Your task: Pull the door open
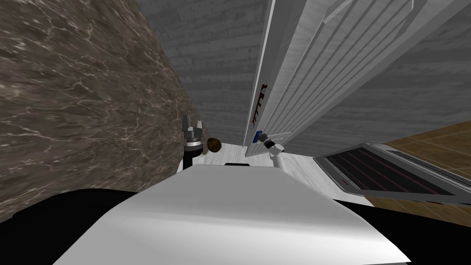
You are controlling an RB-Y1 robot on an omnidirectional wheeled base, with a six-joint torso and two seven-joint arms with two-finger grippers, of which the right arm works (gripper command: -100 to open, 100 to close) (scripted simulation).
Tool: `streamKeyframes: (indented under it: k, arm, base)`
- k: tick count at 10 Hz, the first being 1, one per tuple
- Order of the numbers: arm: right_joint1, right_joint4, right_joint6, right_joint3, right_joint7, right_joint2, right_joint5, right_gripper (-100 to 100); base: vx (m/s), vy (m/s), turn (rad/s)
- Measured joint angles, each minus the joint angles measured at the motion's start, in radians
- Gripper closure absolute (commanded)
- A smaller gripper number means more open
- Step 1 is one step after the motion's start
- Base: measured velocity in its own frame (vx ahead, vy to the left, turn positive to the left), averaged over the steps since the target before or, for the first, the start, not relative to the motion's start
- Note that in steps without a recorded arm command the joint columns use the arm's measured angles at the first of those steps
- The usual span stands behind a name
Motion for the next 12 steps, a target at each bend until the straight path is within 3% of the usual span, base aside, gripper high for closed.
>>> streamKeyframes:
  k: [2,4,5,8,10,12]
  arm:
    - [0.004,-0.002,0.013,-0.003,-0.012,0.002,-0.014,100]
    - [0.002,0.022,0.055,-0.026,-0.014,-0.004,-0.078,100]
    - [0.004,0.019,0.062,-0.026,-0.028,-0.010,-0.082,-100]
    - [0.000,0.020,0.101,-0.031,-0.039,0.012,-0.151,-100]
    - [0.021,0.018,0.115,-0.035,-0.050,0.020,-0.172,-100]
    - [0.036,0.004,0.135,-0.045,-0.065,0.037,-0.222,-100]
  base:
    - [-0.051,-0.036,0.037]
    - [-0.062,-0.057,0.027]
    - [-0.109,-0.043,-0.036]
    - [-0.142,-0.039,-0.007]
    - [-0.116,-0.056,-0.072]
    - [-0.169,-0.074,-0.039]
